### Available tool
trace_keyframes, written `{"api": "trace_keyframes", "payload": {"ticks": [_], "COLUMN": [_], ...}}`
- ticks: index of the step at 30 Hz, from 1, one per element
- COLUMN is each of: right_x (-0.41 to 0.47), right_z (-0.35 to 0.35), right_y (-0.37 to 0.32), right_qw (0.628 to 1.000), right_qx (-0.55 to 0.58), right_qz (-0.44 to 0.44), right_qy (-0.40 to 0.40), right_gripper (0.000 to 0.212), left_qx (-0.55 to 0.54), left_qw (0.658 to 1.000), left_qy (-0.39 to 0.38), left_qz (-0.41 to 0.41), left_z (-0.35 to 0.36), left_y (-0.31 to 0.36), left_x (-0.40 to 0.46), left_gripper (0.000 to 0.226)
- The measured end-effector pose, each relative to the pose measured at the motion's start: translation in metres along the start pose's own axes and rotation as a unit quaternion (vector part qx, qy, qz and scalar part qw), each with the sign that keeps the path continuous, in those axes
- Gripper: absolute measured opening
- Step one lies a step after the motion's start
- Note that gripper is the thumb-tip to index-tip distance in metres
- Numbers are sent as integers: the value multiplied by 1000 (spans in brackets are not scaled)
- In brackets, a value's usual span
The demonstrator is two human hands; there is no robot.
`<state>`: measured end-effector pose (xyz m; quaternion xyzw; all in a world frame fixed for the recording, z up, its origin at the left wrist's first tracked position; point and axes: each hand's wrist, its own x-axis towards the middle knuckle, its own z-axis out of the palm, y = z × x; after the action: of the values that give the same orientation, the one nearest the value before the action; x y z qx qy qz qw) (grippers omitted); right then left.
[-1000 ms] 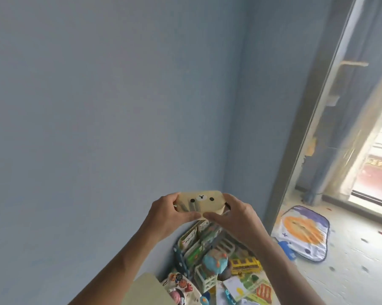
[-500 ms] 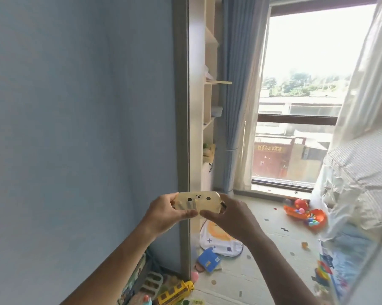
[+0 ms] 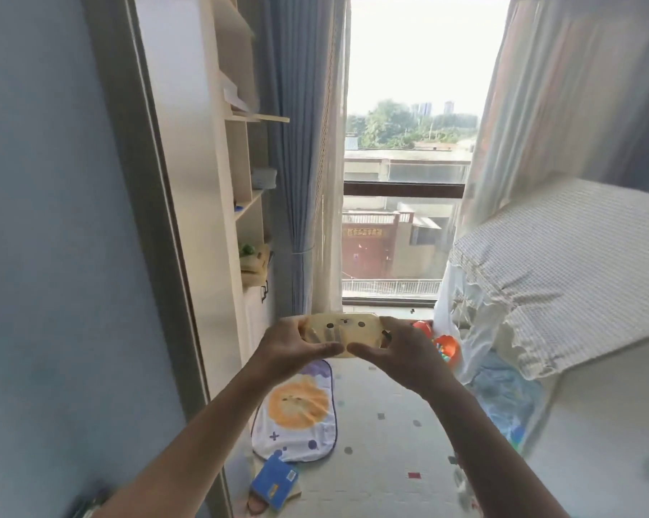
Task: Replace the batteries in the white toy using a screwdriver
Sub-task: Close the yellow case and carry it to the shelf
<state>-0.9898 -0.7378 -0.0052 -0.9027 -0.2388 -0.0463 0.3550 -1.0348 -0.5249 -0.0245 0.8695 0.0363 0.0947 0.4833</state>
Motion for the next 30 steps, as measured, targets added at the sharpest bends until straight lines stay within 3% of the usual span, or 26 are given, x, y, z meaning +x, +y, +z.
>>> {"api": "trace_keyframes", "payload": {"ticks": [12,21,26,30], "right_x": [242,468,588,689], "right_z": [8,24,44,73], "right_y": [95,158,176,194], "right_qw": [1000,997,993,990], "right_qx": [10,41,44,41], "right_qz": [0,-32,-72,-88], "right_qy": [10,-57,-79,-102], "right_gripper": [47,54,50,56], "left_qx": [27,33,39,31], "left_qw": [999,997,992,987], "left_qy": [-11,55,103,133], "left_qz": [24,-37,-56,-84], "left_z": [11,3,-14,-28], "left_y": [-26,-51,-65,-96], "left_x": [261,455,553,640], "left_gripper": [53,60,46,56]}}
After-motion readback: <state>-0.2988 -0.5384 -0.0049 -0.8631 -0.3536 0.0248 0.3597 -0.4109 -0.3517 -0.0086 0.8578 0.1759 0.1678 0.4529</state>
